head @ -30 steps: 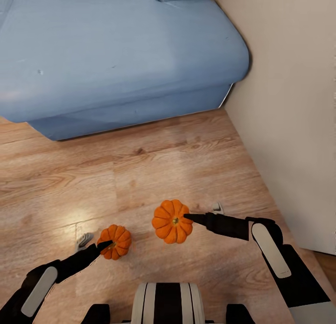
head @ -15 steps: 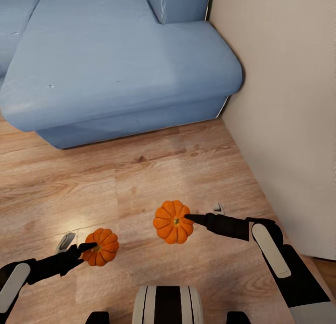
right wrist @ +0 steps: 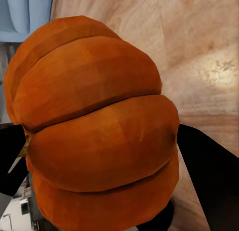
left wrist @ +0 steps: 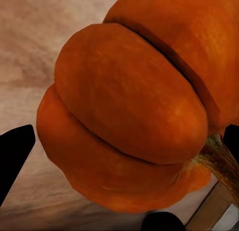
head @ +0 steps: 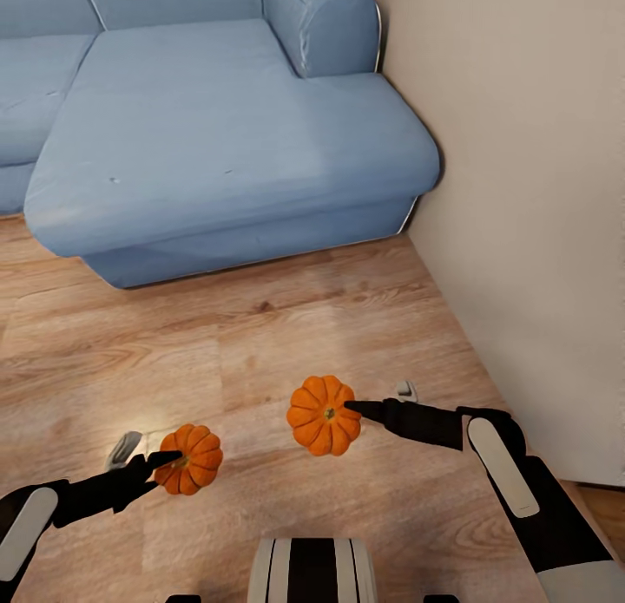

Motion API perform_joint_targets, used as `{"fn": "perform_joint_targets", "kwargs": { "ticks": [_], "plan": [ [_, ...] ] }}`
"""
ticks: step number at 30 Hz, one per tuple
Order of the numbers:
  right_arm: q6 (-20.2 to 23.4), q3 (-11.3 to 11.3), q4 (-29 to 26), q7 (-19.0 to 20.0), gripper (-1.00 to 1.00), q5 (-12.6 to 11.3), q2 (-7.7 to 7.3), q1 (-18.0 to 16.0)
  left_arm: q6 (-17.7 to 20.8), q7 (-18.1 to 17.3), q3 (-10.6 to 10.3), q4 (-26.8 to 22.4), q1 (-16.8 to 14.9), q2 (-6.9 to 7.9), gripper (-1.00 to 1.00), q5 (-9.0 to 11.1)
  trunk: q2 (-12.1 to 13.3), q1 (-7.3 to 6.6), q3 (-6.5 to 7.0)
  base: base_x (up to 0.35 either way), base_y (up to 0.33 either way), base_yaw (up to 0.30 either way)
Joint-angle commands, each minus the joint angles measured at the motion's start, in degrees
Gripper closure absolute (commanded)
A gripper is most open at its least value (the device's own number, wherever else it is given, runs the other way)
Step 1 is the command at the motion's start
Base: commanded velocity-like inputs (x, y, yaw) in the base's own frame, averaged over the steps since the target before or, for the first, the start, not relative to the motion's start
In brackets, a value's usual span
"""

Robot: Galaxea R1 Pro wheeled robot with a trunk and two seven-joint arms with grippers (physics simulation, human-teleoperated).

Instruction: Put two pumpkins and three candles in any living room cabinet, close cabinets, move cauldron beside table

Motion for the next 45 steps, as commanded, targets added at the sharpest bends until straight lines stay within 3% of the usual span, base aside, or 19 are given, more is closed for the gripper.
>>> {"fn": "perform_joint_targets", "kwargs": {
  "ticks": [1, 13, 45],
  "plan": [
    [0.1, 0.0, 0.2, 0.5, 1.0, 0.2, -0.02, 0.0, 0.3, -0.4, 0.1, 0.0, 0.0, 0.0, 1.0, -0.2, 0.0, -0.04, 0.2, -0.049, 0.0, 0.0],
    [0.1, 0.0, 0.7, 0.5, 1.0, 0.3, -0.08, 0.0, 0.3, -0.4, 0.1, 0.0, 0.0, -0.24, 1.0, -0.2, 0.2, -0.35, 2.97, -0.151, 0.0, 0.0],
    [0.1, 0.1, 1.3, 0.8, 1.0, 0.2, -0.03, 0.0, 0.3, -0.4, 0.1, 0.0, 0.0, -0.55, 1.0, -0.1, 0.6, -1.18, 13.06, -0.037, 0.0, 0.0]
  ]
}}
